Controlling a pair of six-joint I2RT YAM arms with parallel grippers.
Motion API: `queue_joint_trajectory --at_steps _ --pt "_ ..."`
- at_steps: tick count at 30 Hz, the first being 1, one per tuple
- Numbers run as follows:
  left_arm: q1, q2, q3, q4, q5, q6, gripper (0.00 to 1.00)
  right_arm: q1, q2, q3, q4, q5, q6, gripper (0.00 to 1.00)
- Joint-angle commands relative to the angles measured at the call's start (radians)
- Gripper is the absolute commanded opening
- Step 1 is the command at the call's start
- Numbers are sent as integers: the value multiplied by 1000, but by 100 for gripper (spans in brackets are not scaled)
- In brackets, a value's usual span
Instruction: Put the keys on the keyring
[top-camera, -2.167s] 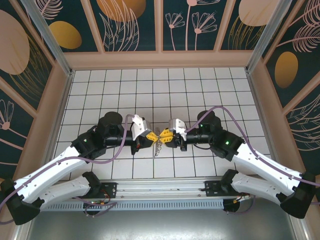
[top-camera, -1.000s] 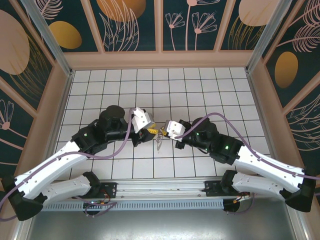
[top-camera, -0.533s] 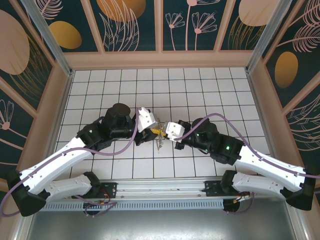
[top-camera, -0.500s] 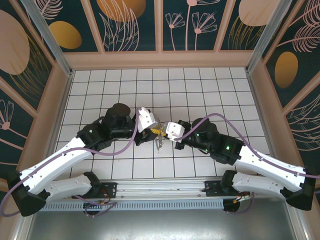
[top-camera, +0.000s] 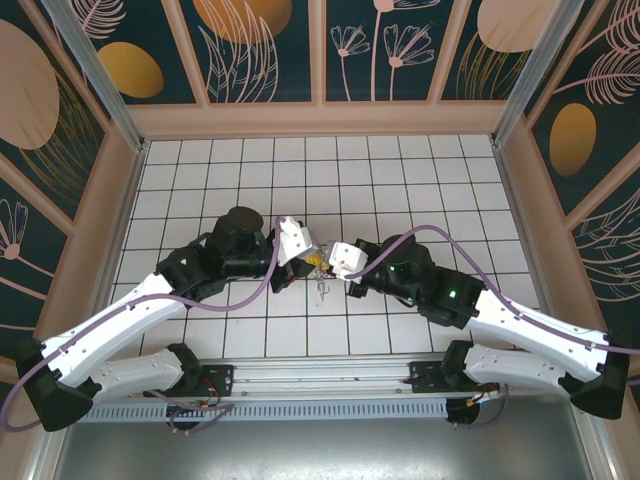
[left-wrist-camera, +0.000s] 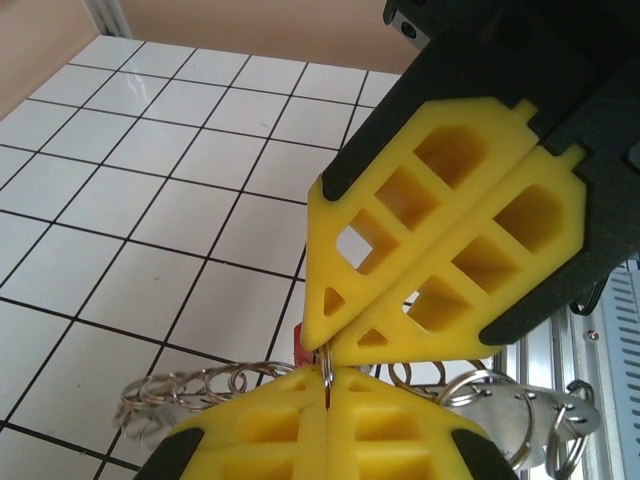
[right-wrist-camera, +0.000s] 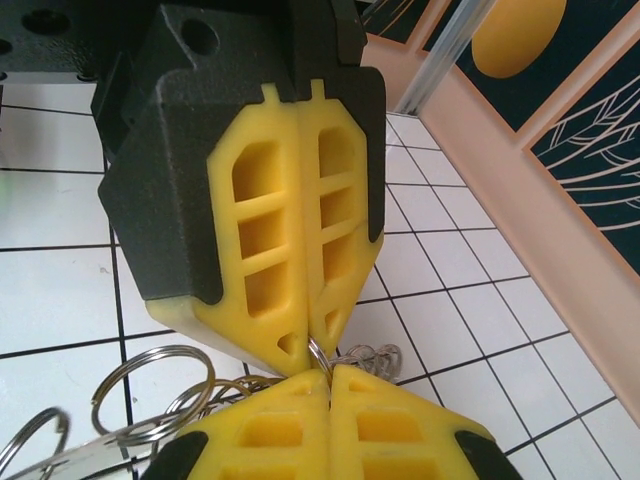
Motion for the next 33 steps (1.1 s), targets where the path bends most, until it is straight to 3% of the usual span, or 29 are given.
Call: queue_joint_trajectory --at_steps 1,8,15,26,28,29,33 --pt "-1 -46 -7 133 22 -38 0 21 -38 0 37 -24 8 13" --pt "0 -65 -23 182 80 -77 0 21 -54 -31 53 -26 27 18" --pt "-1 -97 -28 239 143 -109 0 21 -44 -26 67 -23 30 12" --pt "-1 -112 -66 285 227 -137 0 16 -52 -15 93 -23 54 13" --pt "-1 -115 -68 283 227 -137 0 13 -47 -11 92 -26 59 8" --pt "0 -117 -67 283 227 -137 0 12 -42 -6 90 -25 59 1" --pt "-1 -107 -58 253 189 -123 0 9 -24 14 72 -8 59 0"
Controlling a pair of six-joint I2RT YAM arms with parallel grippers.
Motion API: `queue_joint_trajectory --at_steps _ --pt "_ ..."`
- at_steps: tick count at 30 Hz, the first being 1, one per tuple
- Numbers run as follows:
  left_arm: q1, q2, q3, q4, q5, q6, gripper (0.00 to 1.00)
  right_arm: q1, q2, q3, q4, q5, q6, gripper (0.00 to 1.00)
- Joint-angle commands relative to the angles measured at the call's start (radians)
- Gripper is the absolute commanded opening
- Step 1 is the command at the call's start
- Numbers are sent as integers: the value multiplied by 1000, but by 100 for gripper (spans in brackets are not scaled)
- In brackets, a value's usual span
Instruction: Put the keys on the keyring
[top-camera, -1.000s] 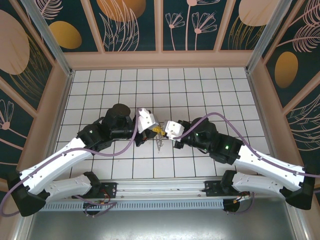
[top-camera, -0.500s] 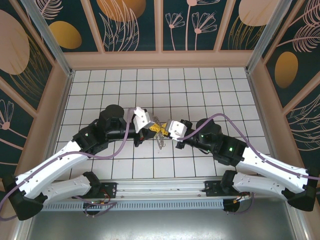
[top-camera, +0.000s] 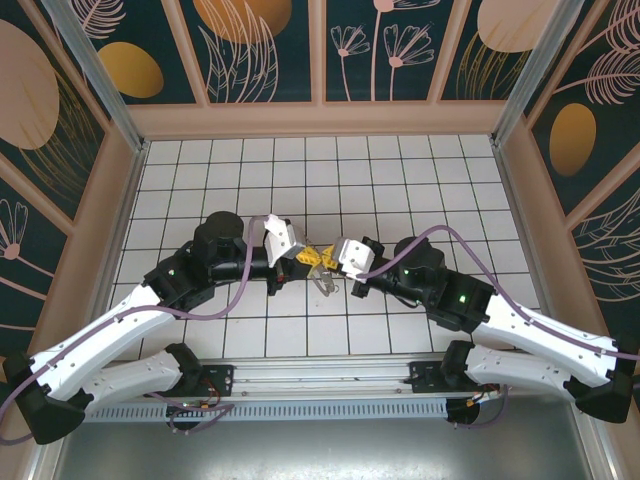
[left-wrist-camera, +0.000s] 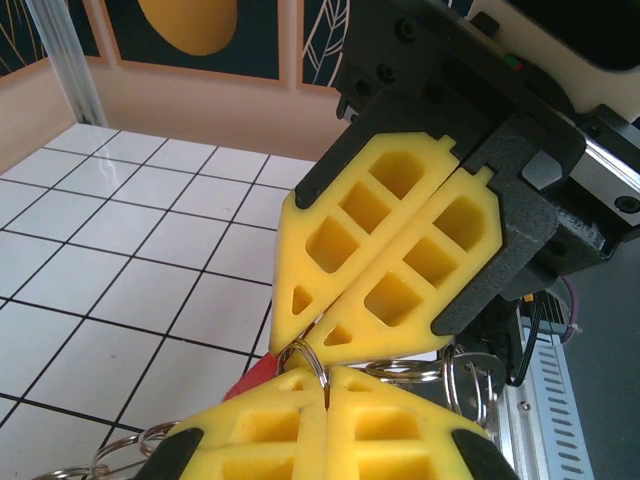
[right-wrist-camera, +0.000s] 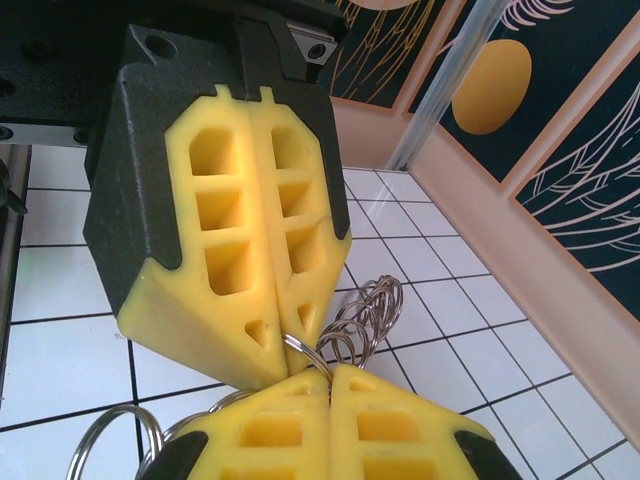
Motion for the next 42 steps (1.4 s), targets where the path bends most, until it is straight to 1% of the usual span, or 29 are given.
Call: queue_joint_trajectory --at_steps 1,3,5,7,8,9,10,14,18,22,25,26,28,30,32,35,42 --pt "-12 -5 23 58 33 9 0 -3 29 25 0 20 3 0" --pt "-13 11 33 12 -16 28 1 -3 35 37 -13 31 -8 0" --pt "-12 25 33 -21 -71 42 10 -2 46 50 -28 73 -17 0" --pt "-13 38 70 -40 -108 51 18 0 57 58 -39 102 -25 0" --pt "-12 45 75 -48 -126 55 20 3 63 62 -44 119 -29 0" --pt "-13 53 78 -53 -136 58 21 8 71 66 -47 136 -34 0" --pt "-13 61 80 -55 -146 62 20 14 80 70 -51 161 -39 0" --pt "-13 90 82 -53 -172 60 12 57 122 83 -65 259 -74 0" --pt "-14 113 86 -59 -203 63 0 79 123 94 -58 245 -86 0" --pt "-14 113 82 -42 -207 66 0 94 102 86 -50 235 -94 0" --pt "-14 92 69 3 -174 58 0 92 67 63 -30 219 -83 0" --pt "-14 82 64 26 -146 53 0 92 56 54 -26 212 -74 2" --pt "-13 64 57 72 -90 32 0 91 46 44 -23 191 -60 12" --pt "-14 60 57 111 -37 8 0 89 39 39 -22 178 -51 15" --pt "-14 50 56 153 6 -15 0 86 36 37 -19 162 -47 17" --pt "-14 21 45 205 38 -38 0 65 31 42 -16 119 -37 18" --pt "-14 -11 44 217 76 -52 0 32 31 43 -9 95 -16 20"
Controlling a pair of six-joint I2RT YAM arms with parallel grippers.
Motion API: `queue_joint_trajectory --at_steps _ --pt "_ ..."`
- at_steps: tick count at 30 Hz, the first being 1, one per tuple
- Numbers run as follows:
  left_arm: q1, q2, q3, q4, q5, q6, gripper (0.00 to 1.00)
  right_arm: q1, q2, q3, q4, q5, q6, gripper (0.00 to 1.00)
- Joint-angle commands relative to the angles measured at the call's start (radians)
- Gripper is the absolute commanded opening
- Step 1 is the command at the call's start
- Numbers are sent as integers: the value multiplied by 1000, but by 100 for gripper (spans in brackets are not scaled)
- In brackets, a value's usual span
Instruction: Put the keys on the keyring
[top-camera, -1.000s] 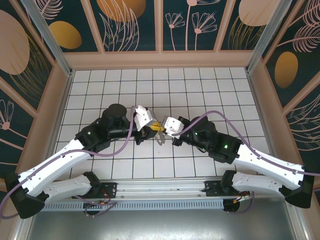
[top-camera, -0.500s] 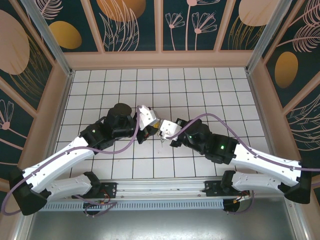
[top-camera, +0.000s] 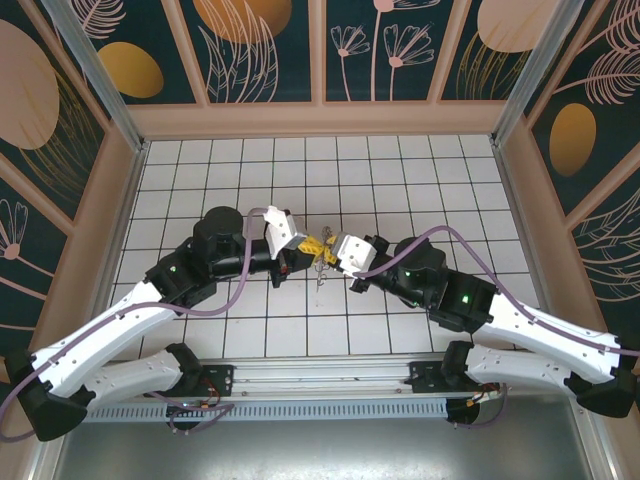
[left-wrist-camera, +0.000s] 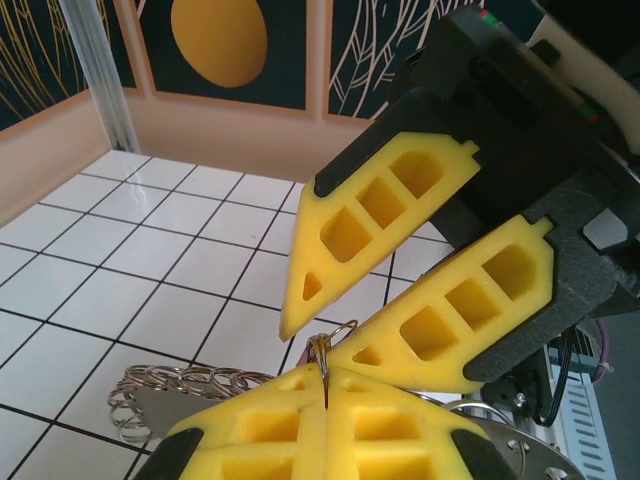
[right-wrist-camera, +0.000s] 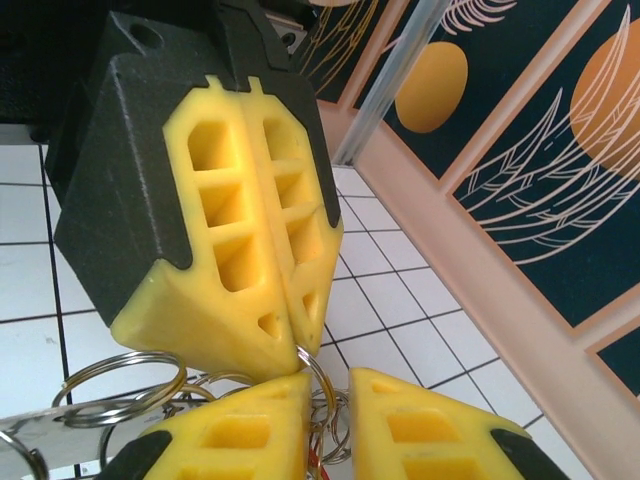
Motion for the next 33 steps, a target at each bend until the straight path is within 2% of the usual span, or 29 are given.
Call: queue_joint_trajectory --at_steps 1,8,12,19,23,24,27,32,33 --pt "-13 -37 11 169 123 -29 0 -11 15 -7 10 -61 32 20" --pt "-13 -54 12 168 160 -38 0 -56 -23 -8 20 -150 73 21" --pt "-13 -55 12 177 175 -43 0 -100 -32 1 22 -230 97 16" --pt "-14 -62 19 185 213 -48 0 -109 -19 1 20 -262 110 15" --pt "-14 -61 21 173 218 -39 0 -118 -2 12 12 -280 108 0" --pt "-14 -58 21 166 215 -34 0 -120 3 16 8 -279 106 0" --pt "-14 -52 36 109 178 -5 0 -122 5 23 2 -251 99 0" --pt "-16 -7 86 -64 -10 69 0 -122 1 44 -17 -206 71 0" --pt "-15 8 96 -95 -47 83 3 -120 4 52 -26 -200 63 0"
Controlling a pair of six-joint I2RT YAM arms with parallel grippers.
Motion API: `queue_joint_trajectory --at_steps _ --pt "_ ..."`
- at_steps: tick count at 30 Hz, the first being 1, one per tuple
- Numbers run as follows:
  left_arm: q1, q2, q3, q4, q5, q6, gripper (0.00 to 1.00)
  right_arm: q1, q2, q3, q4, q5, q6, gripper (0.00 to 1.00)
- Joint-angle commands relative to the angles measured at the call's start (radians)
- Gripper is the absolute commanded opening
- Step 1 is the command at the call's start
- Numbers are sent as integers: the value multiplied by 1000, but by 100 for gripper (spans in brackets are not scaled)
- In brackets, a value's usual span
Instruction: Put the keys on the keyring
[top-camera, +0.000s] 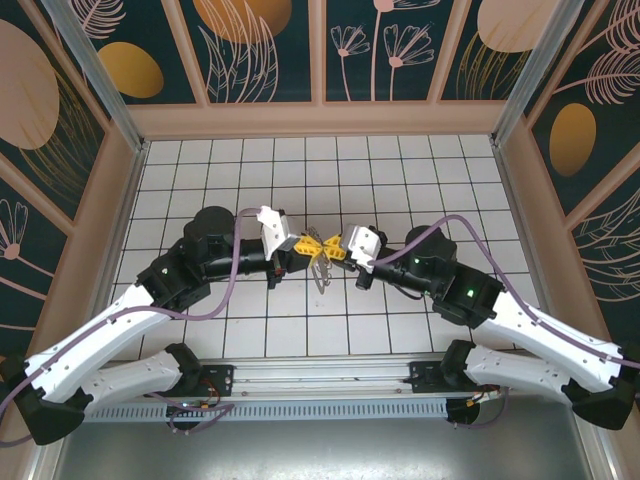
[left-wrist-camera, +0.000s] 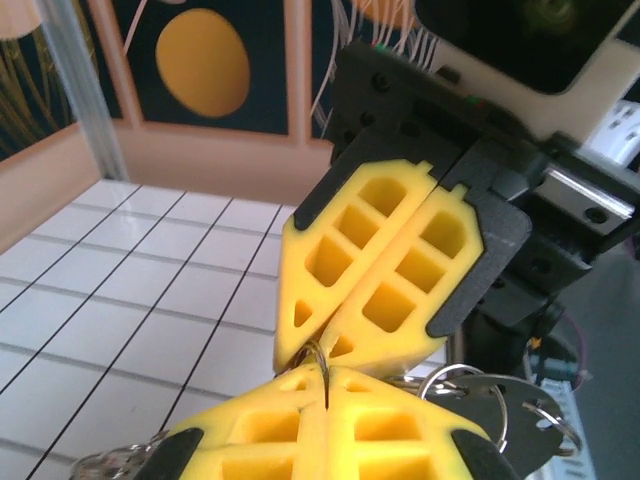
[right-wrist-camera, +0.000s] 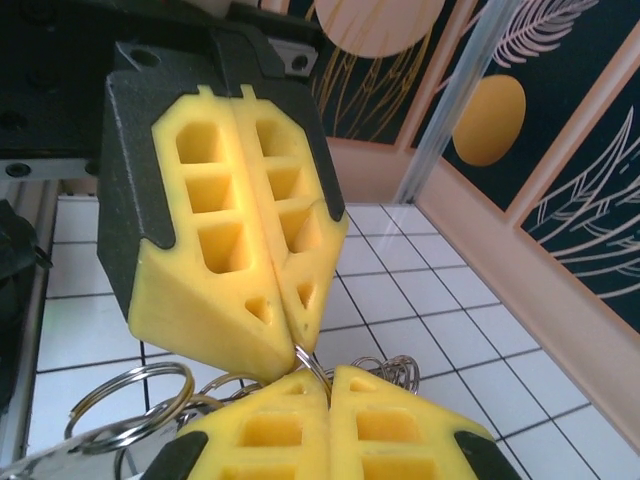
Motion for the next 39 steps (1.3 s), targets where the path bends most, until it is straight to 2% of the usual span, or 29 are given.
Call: queue_joint_trajectory --at_steps 1,5,14,15,18,26,29,32,36,39 --pt "-15 38 72 -86 -89 74 5 -8 18 43 -46 58 -35 0" --pt "-17 75 89 -110 -143 95 10 -7 36 62 -61 46 -51 0" --pt "-17 159 95 -95 -141 118 14 -7 54 61 -22 -6 -71 0" --pt "-17 163 93 -96 -143 120 13 -7 51 60 -21 -11 -73 0" --pt "-17 164 88 -89 -139 123 0 -6 45 56 -18 -22 -73 0" --pt "-18 115 47 -19 -109 104 0 -9 12 35 -17 -28 -57 0" --pt "-16 87 37 12 -102 95 0 -7 -1 17 -21 -16 -37 14" --pt "-17 58 31 46 -80 79 0 -9 -16 1 -19 -17 -20 20" --pt "-17 32 28 74 -56 68 0 -7 -22 -7 -24 -13 -10 22" --pt "-17 20 31 83 -23 64 0 -8 -27 -8 -22 -14 -9 18"
